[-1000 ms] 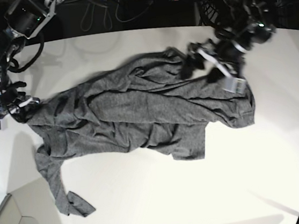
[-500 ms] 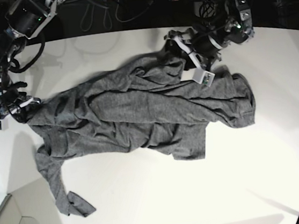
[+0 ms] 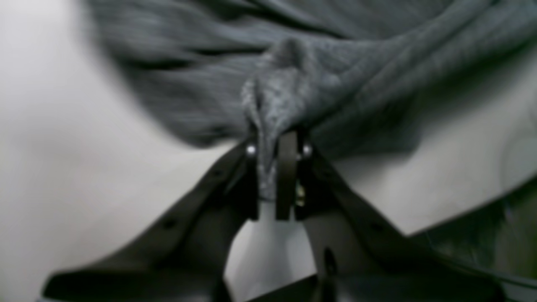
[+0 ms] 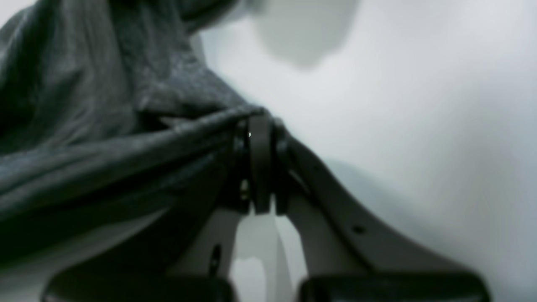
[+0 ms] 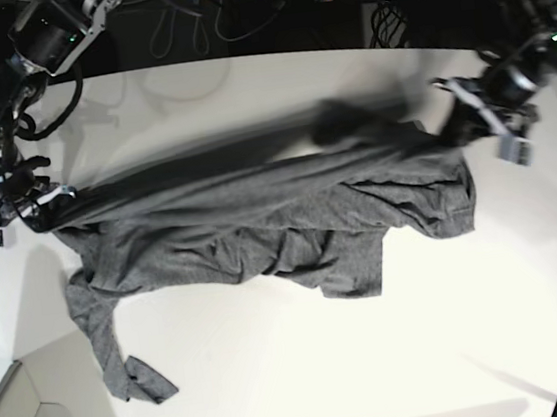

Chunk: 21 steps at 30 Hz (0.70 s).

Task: Layout the t-shirt on the table in an organized manner, then fold the t-shirt properly
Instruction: 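Grasp the shirt edge with the left gripper and stretch it taut, then lower the stretched shirt onto the table with both grippers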

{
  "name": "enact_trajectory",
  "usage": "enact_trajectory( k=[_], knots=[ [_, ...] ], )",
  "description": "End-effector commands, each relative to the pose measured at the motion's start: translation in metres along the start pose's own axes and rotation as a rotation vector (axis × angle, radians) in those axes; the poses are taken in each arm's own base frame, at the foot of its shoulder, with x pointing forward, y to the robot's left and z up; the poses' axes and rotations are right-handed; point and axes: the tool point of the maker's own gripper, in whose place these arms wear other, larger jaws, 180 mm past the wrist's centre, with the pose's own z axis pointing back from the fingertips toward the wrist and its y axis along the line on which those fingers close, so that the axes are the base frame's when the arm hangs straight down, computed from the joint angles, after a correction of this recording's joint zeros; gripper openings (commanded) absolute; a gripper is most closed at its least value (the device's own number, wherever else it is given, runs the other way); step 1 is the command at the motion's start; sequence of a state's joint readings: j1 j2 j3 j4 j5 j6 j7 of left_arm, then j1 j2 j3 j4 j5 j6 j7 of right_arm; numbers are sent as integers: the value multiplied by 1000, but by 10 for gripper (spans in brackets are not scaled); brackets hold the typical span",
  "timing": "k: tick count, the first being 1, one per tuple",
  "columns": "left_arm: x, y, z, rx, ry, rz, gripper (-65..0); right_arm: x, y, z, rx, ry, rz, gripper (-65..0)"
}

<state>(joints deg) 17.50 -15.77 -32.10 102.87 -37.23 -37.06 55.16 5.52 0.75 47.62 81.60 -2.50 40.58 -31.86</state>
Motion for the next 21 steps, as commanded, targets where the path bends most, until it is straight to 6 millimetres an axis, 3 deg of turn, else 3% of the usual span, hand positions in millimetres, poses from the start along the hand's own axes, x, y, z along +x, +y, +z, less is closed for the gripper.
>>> enact_trajectory(
  k=[1,6,11,16,21],
  knots=[
    [18,16,11,46,-49,-21,-649,22,-9,3,-23,-67,5,-650],
    [34,50,35,138,-83,-38,-649,27,-9,2,-24,-81,-1,-650],
    [4,81,47,211,-35,56,-649,27,-12,4,-31,-84,5,-650],
    [-20,92,45,220,8,130,-649,24,-19,16,-55,-84,34,-650],
    [-19,88,43,208,1,128,-649,23,-15,38,-84,-107,70,-650]
  ],
)
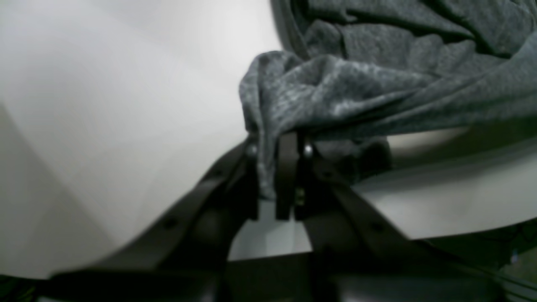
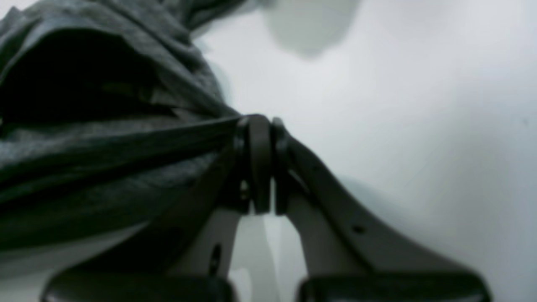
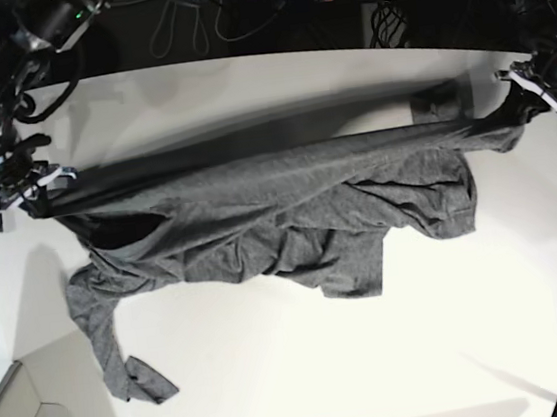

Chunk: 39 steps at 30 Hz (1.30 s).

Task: Layout the t-shirt on the table in an organized manner, then fold the t-shirt properly
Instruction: 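Lower the stretched shirt onto the table with both grippers, then regrasp the shirt edge with the right gripper beside the collar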

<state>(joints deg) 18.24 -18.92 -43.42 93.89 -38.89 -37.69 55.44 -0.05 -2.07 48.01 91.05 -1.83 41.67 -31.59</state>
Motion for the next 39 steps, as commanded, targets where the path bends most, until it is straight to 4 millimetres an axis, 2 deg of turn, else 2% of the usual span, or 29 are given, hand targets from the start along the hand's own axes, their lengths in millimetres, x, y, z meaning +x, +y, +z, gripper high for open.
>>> enact_trajectory(
  k=[1,6,11,14,16,19,20,21,24,26,28,29,32,35,39],
  knots=[
    [15,9,8,39,-37,-22,-649,22,-17,10,-57,-72,17,-650],
    [12,7,7,38,14,-33,-649,-7,-15,15,-47,-12,5,-650],
    [9,-2,1,21,28,-10,-649,-23,-13,11,-32,33,-11,-635],
    [7,-8,-2,10,25,6,-649,-29,-17,14,-38,54,4,-525],
    [7,-9,-3,8,24,10,-649,-30,-14,14,-32,62,25,-422],
    [6,-9,-3,6,25,12,-649,-24,-29,28,-83,42,32,-294],
    [6,-9,-3,6,25,12,-649,-21,-38,35,-117,27,24,-269],
    [6,-9,-3,6,25,12,-649,-17,-38,41,-136,8,9,-253],
    [5,-10,-4,4,25,15,-649,2,-30,53,-157,-50,15,-252],
    [3,-15,-6,-6,22,29,-649,14,-10,56,-135,-86,20,-252],
    [3,-17,-7,-9,19,32,-649,35,6,60,-112,-124,68,-252],
    [2,-18,-7,-11,19,35,-649,38,14,60,-94,-115,91,-252],
    [1,-19,-8,-13,18,39,-649,30,68,46,48,-2,173,-248],
    [1,-19,-8,-13,18,39,-649,17,109,39,155,112,242,-247],
    [2,-19,-7,-12,16,35,-649,9,163,38,294,163,339,-246]
  ],
)
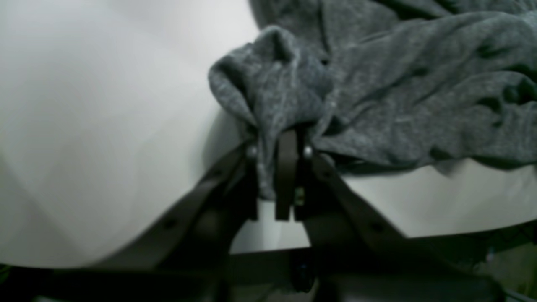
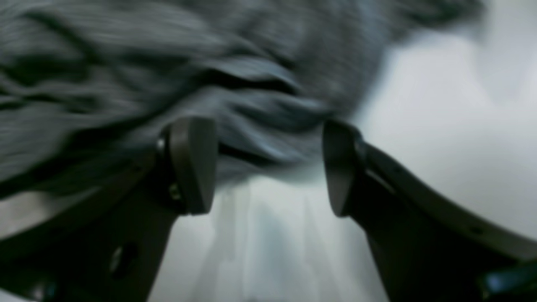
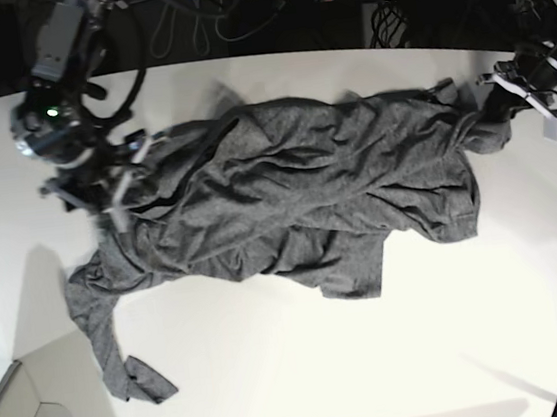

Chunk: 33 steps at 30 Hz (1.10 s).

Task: Layout the t-shirt on the table in an organized manner, then fold the t-shirt properly
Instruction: 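Regrasp the shirt edge with the right gripper beside the collar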

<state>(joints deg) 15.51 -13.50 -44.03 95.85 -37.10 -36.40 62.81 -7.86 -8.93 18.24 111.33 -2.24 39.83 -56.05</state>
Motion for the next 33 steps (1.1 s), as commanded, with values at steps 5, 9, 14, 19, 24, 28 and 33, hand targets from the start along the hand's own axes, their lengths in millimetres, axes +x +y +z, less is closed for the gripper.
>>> enact_trajectory(
  k=[5,9,14,19,24,28,33],
  knots=[
    [17,-1,6,-5,-52,-27,-649,17,30,-2,86,-21,55,-245],
    [17,-1,6,-5,-53,-27,-649,20,47,0,173,-22,21,-245],
    [18,-1,6,-3,-58,-27,-649,6,54,-1,207,36,14,-246],
    [19,-1,6,-3,-63,-28,-649,-12,80,-16,337,78,-57,-247],
    [19,0,7,0,-64,-26,-649,-18,92,-24,401,92,-97,-248],
    [19,1,7,1,-64,-25,-649,-13,91,-22,398,76,-94,-248],
    [19,1,8,2,-65,-26,-649,19,92,-3,426,-54,-104,-247]
  ],
)
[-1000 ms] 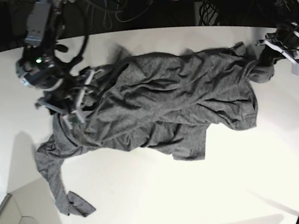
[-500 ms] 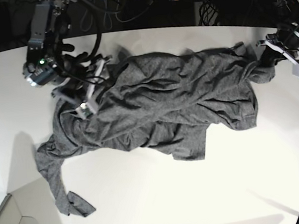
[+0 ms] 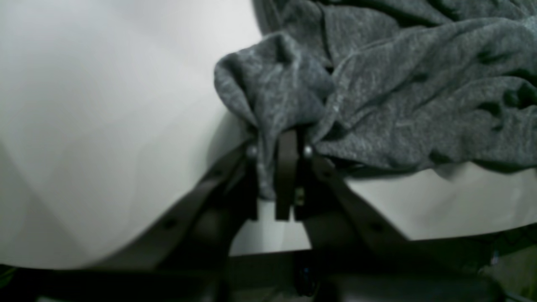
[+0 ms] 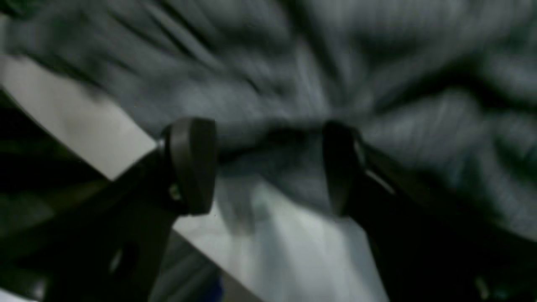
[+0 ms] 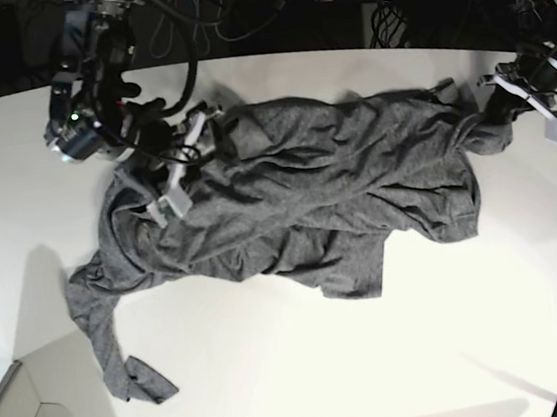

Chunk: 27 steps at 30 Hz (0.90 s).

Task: Layout the t-shirt on the table in an organized manner, then fold the t-shirt properly
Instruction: 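Regrasp the shirt edge with the right gripper beside the collar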

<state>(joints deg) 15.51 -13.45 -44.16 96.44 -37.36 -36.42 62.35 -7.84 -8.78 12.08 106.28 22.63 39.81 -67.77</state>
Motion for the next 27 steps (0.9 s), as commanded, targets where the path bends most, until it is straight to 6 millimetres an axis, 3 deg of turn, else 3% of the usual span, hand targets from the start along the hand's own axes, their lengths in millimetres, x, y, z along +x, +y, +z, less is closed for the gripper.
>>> enact_trajectory(
  k=[1,10,18,24,27],
  knots=[
    [15,2,6,3,-47,-21,-649,13,4,3,13,-49,10,-247],
    [26,-3,11,7,-73,-58,-649,13,5,2,15,-46,10,-247],
    [26,-5,11,4,-72,-62,-649,-13,5,-19,64,26,-60,-248],
    [27,-5,11,4,-74,-62,-649,-7,3,-21,65,17,-56,-252],
    [27,-5,11,3,-75,-60,-649,-1,3,-23,68,9,-49,-299]
  ],
)
